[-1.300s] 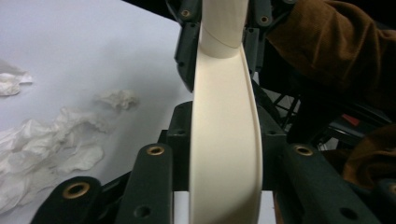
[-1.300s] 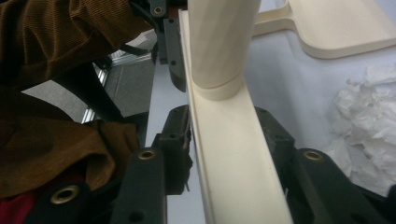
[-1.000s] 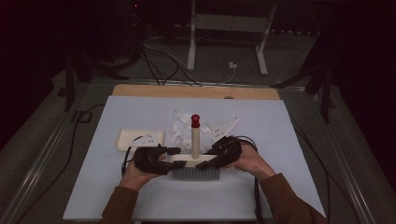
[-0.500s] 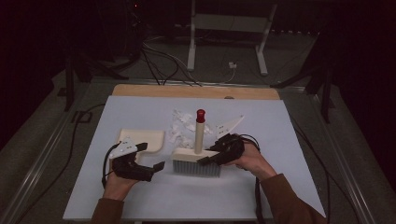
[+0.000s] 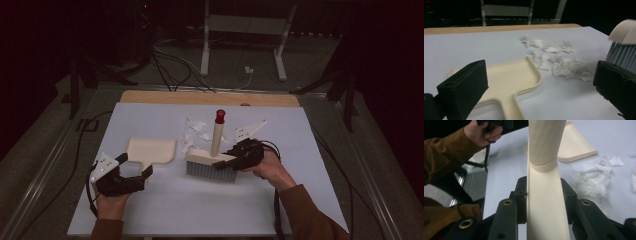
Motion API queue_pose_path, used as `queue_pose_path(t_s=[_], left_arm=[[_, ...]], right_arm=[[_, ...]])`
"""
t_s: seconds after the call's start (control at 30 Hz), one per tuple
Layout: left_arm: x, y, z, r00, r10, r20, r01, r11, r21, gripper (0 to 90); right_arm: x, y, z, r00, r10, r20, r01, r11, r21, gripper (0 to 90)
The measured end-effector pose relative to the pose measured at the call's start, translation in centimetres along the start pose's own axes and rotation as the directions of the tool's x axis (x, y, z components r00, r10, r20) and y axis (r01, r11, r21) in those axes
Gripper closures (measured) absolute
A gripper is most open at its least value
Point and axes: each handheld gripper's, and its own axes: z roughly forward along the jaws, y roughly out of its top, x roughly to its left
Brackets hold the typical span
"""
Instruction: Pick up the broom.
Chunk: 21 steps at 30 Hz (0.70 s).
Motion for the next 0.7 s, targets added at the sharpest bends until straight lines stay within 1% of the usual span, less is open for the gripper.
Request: queue_pose_path(t_s=[0.1,0.17,0.2,0.27,0.3,0.4,0.5,0.63,0.7], left_arm=[[0.2,-0.6,-0.2,0.9995,-0.007,-0.031,0.007,1.0,0.001,0.5],[0.3,-1.0,-0.3,0.9986,-0.001,-0.053,0.001,1.0,0.008,0.5],[0.4,-1.1,-0.3,0.9984,-0.003,-0.056,0.004,1.0,0.008,0.5],[0.5,-1.3,-0.3,0.9972,-0.001,-0.075,0.002,0.9999,0.013,0.5],[0.6,-1.4,-0.3,0.9963,0.005,-0.086,-0.004,0.9999,0.015,0.5],[0.7,-1.5,-0.4,0.9947,0.008,-0.103,-0.006,0.9998,0.021,0.5],[0.7,-1.4,-0.5,0.9933,0.002,-0.116,-0.001,0.9999,0.013,0.5],[0.7,-1.8,-0.5,0.9899,0.008,-0.142,-0.006,0.9999,0.012,0.5],[0.9,-2.1,-0.4,0.9883,0.007,-0.152,-0.005,0.9998,0.017,0.5]], right_arm=[[-0.3,0.3,-0.4,0.9996,0.015,0.026,-0.014,1.0,-0.018,67.7],[-0.6,0.4,-0.6,0.999,0.027,0.036,-0.026,0.999,-0.035,67.7],[-0.7,0.5,-0.7,0.9983,0.031,0.049,-0.029,0.999,-0.043,67.7],[-0.9,0.8,-1.0,0.9964,0.035,0.078,-0.03,0.998,-0.058,67.7],[-1.0,0.8,-1.1,0.9957,0.038,0.085,-0.032,0.997,-0.066,67.7],[-1.2,1.1,-1.4,0.9913,0.057,0.119,-0.046,0.994,-0.096,67.7],[-1.6,1.5,-1.8,0.9864,0.082,0.143,-0.065,0.991,-0.12,67.7],[-2.1,2.1,-2.2,0.9783,0.098,0.183,-0.076,0.989,-0.123,67.7],[-2.4,2.4,-2.4,0.9751,0.103,0.196,-0.077,0.988,-0.136,67.7]])
